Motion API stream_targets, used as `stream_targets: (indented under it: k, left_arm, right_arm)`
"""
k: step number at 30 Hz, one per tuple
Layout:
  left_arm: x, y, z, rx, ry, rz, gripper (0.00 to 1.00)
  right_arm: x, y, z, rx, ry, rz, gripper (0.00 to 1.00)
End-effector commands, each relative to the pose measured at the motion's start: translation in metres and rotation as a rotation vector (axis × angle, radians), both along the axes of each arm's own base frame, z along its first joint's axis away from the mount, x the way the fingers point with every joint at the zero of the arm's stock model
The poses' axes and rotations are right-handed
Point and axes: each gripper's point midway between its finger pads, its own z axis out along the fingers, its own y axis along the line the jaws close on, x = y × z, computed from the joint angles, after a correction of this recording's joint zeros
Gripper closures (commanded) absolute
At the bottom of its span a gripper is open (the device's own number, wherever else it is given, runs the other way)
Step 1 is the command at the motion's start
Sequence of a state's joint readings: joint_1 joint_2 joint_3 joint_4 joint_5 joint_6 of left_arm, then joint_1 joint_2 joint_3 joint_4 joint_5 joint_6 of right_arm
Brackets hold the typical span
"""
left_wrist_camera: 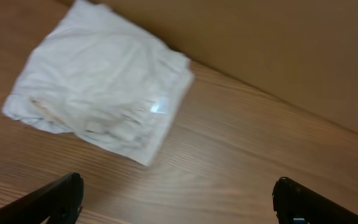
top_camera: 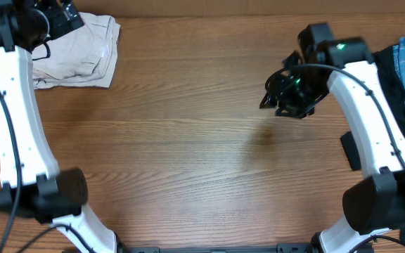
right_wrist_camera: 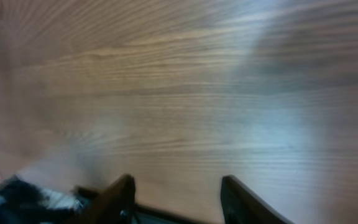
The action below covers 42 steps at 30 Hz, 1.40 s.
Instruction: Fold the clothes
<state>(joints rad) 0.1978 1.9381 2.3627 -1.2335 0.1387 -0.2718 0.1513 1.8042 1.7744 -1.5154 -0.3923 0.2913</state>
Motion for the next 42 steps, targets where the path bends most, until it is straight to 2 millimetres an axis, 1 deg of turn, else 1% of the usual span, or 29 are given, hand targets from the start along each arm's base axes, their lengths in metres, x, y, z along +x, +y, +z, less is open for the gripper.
stream_targets:
  k: [1,3,5,6,7,8,10,11,12,13,15,16,18,19,20,21,22,23,24,26,28,30,31,32,33,36,38,40,42]
  left_arm:
    - [-0.035,-0.045,0.067,0.027,-0.148,-0.132,0.0]
    - [-0.06,-0.066,0.087,0.031,-0.177,-0.176,0.0]
    - [-0.077,-0.078,0.096,0.029,-0.182,-0.201,0.0]
    - [-0.089,-0.086,0.1,0.028,-0.184,-0.219,0.0]
    - [-0.094,-0.089,0.103,0.027,-0.185,-0.227,0.0]
    - [-0.103,-0.094,0.106,0.027,-0.188,-0.24,0.0]
    - [-0.115,-0.102,0.111,0.027,-0.195,-0.258,0.0]
    - [-0.12,-0.104,0.113,0.026,-0.196,-0.264,0.0]
    - [-0.129,-0.107,0.114,0.021,-0.189,-0.273,0.0]
    - [-0.138,-0.108,0.113,0.018,-0.176,-0.276,0.0]
    - [-0.158,-0.109,0.108,0.016,-0.133,-0.278,0.0]
    - [-0.166,-0.108,0.106,0.017,-0.114,-0.276,0.0]
    - [-0.182,-0.106,0.105,0.022,-0.095,-0.269,0.0]
    - [-0.194,-0.103,0.107,0.033,-0.094,-0.257,0.0]
    - [-0.2,-0.102,0.108,0.037,-0.097,-0.253,0.0]
    - [-0.22,-0.098,0.113,0.04,-0.104,-0.223,0.0]
    - [-0.229,-0.096,0.115,0.042,-0.111,-0.214,0.0]
    - [-0.238,-0.096,0.119,0.035,-0.126,-0.206,0.0]
    - [-0.254,-0.098,0.126,0.025,-0.164,-0.209,0.0]
    - [-0.27,-0.097,0.133,0.03,-0.202,-0.208,0.0]
    - [-0.3,-0.094,0.142,0.044,-0.265,-0.195,0.0]
    - [-0.321,-0.09,0.145,0.059,-0.306,-0.179,0.0]
    - [-0.339,-0.087,0.146,0.071,-0.338,-0.164,0.0]
    - [-0.349,-0.085,0.146,0.075,-0.354,-0.158,0.0]
    - [-0.364,-0.085,0.144,0.075,-0.376,-0.157,0.0]
    - [-0.39,-0.085,0.135,0.056,-0.412,-0.143,0.0]
    - [-0.4,-0.085,0.125,0.048,-0.429,-0.14,0.0]
    - [-0.397,-0.087,0.109,0.027,-0.408,-0.139,0.0]
    - [-0.391,-0.09,0.099,0.017,-0.395,-0.153,0.0]
  right_arm:
    - [0.003,-0.019,0.05,-0.096,-0.135,-0.01,0.42]
    - [-0.009,-0.021,0.081,-0.089,-0.191,-0.01,0.38]
    - [-0.017,-0.023,0.1,-0.085,-0.238,-0.013,0.3]
    - [-0.026,-0.024,0.115,-0.077,-0.288,-0.017,0.21]
    - [-0.031,-0.024,0.122,-0.073,-0.313,-0.017,0.13]
    - [-0.04,-0.026,0.136,-0.065,-0.358,-0.02,0.0]
    - [-0.057,-0.028,0.156,-0.053,-0.431,-0.025,0.0]
    - [-0.063,-0.029,0.163,-0.049,-0.456,-0.027,0.0]
    - [-0.077,-0.03,0.176,-0.035,-0.507,-0.031,0.0]
    - [-0.086,-0.031,0.184,-0.025,-0.539,-0.031,0.0]
    - [-0.108,-0.033,0.197,-0.011,-0.597,-0.032,0.0]
    - [-0.123,-0.036,0.202,-0.006,-0.631,-0.033,0.0]
    - [-0.145,-0.039,0.206,0.002,-0.673,-0.036,0.0]
    - [-0.159,-0.041,0.207,0.006,-0.7,-0.037,0.0]
    - [-0.168,-0.043,0.208,0.009,-0.717,-0.038,0.0]
    - [-0.183,-0.045,0.208,0.013,-0.745,-0.04,0.0]
    - [-0.189,-0.046,0.207,0.013,-0.756,-0.041,0.0]
    - [-0.193,-0.047,0.207,0.012,-0.765,-0.044,0.0]
    - [-0.197,-0.048,0.208,0.011,-0.778,-0.046,0.0]
    - [-0.199,-0.049,0.208,0.013,-0.784,-0.046,0.0]
    - [-0.2,-0.049,0.208,0.012,-0.785,-0.045,0.0]
    - [-0.2,-0.049,0.208,0.012,-0.785,-0.045,0.0]
    - [-0.2,-0.049,0.208,0.012,-0.785,-0.044,0.0]
    - [-0.2,-0.049,0.208,0.011,-0.786,-0.042,0.0]
    - [-0.2,-0.049,0.208,0.011,-0.786,-0.042,0.0]
    - [-0.204,-0.053,0.21,-0.008,-0.807,-0.055,0.0]
    - [-0.208,-0.068,0.211,-0.07,-0.843,-0.107,0.0]
    - [-0.217,-0.075,0.214,-0.092,-0.879,-0.131,0.0]
    - [-0.223,-0.079,0.216,-0.098,-0.903,-0.149,0.0]
